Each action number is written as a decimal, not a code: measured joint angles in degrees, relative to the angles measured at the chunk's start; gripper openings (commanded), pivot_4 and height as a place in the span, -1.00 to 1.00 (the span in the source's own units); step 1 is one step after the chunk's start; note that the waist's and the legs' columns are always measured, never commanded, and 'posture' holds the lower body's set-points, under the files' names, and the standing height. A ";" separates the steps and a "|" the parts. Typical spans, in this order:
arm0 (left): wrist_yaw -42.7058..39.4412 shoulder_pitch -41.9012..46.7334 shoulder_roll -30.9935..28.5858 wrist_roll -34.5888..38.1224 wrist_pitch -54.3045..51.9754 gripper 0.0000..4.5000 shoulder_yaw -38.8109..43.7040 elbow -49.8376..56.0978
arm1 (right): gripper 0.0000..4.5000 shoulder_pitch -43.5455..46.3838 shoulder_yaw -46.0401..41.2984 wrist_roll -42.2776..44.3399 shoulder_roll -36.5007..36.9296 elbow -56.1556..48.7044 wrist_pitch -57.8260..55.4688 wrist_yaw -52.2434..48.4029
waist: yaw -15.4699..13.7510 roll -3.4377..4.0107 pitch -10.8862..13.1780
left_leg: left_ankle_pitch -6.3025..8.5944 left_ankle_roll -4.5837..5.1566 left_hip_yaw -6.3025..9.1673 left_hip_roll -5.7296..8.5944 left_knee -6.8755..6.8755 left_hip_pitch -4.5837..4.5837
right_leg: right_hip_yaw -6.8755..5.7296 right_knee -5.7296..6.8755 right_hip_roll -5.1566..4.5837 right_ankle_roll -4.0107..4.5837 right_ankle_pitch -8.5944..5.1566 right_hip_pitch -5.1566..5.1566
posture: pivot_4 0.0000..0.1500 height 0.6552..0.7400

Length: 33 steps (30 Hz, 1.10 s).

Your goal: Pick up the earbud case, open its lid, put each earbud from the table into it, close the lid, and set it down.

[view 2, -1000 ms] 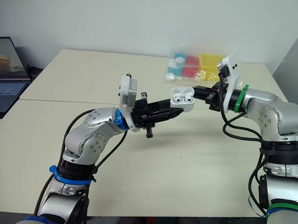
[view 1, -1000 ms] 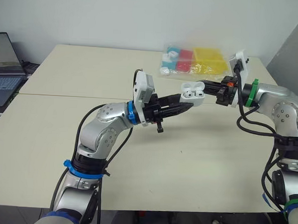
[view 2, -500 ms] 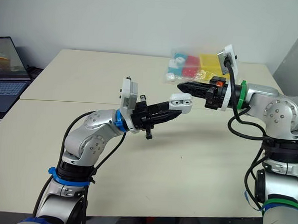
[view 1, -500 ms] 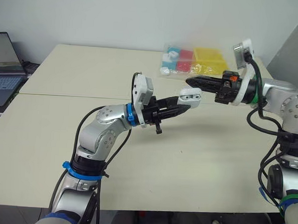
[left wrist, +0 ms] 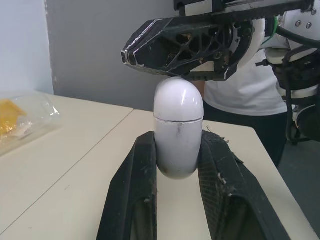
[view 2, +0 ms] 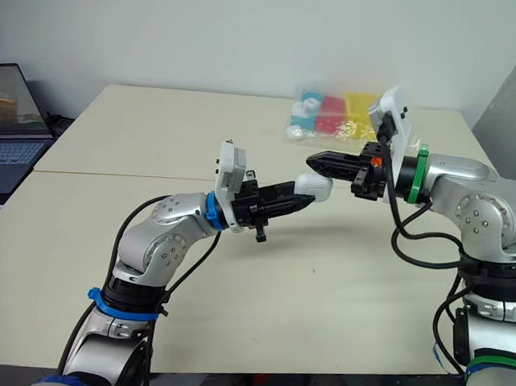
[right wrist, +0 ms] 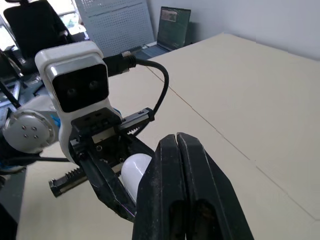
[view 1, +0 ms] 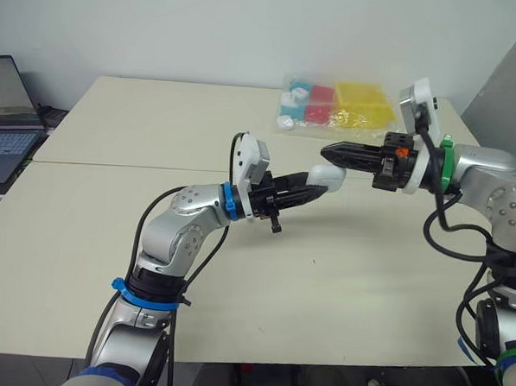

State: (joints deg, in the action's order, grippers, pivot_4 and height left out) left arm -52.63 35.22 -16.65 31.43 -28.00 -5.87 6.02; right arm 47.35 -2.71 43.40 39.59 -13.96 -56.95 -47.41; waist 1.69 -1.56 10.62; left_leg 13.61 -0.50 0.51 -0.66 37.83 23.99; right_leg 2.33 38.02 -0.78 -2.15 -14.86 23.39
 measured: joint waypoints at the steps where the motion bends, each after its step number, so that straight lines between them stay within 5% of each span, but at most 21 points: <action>1: 0.29 0.00 0.07 0.00 -0.16 -0.67 0.09 0.00 | -0.99 -0.41 0.52 -1.18 0.29 -0.63 1.61 -0.09 | -0.01 0.00 0.00 | 0.00 0.00 0.01 0.00 0.01 0.00 | 0.00 0.00 0.00 0.00 0.00 0.00 | 1.00 1.00; 18: 1.55 0.54 0.49 0.10 0.17 -0.67 0.80 0.11 | -0.99 -0.69 0.34 -4.00 -1.09 -0.43 7.90 0.69 | -0.07 0.00 0.00 | 0.00 0.00 0.02 0.02 0.05 0.00 | 0.00 0.04 -0.02 0.01 0.01 0.00 | 1.00 1.00; 21: 1.33 0.97 0.11 0.05 0.93 -0.67 1.35 0.00 | -0.76 0.78 -2.75 -0.91 2.38 -1.15 6.12 -1.73 | -0.20 0.00 0.00 | 0.00 0.00 0.05 0.03 0.03 0.01 | -0.01 0.00 -0.04 0.01 0.01 -0.02 | 1.00 1.00; 24: 1.31 1.13 -1.08 -0.17 1.19 -0.67 1.75 -0.69 | -0.29 -0.31 -3.76 0.74 5.71 -2.86 4.99 -3.83 | -0.23 0.00 0.00 | 0.00 0.00 0.11 0.04 0.02 0.00 | -0.01 -0.01 -0.05 0.01 0.01 -0.05 | 1.00 1.00; 32: 0.83 1.70 -6.01 -0.84 -6.82 -0.67 1.17 -4.79 | 0.97 -16.78 -5.53 -0.99 12.67 -10.02 10.01 -9.07 | -0.24 0.00 0.00 | 0.00 0.00 0.13 0.06 0.06 -0.01 | -0.09 0.00 -0.03 -0.02 -0.01 -0.10 | 1.00 1.00; 33: 0.59 1.74 -6.40 -0.69 -8.30 -0.67 0.99 -4.82 | 0.99 -18.47 -5.61 -1.60 13.23 -10.87 10.82 -9.60 | -0.22 0.00 0.00 | 0.00 0.00 0.12 0.07 0.06 -0.01 | -0.08 0.00 -0.03 -0.02 -0.01 -0.09 | 1.00 1.00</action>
State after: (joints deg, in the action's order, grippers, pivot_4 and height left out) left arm -52.04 36.96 -23.05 30.74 -36.30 -4.88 1.20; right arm 28.88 -8.33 41.79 52.82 -24.83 -46.13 -57.01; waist 1.48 -1.56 10.62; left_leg 13.61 -0.50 0.63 -0.59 37.88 23.98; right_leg 2.25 38.03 -0.82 -2.17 -14.87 23.30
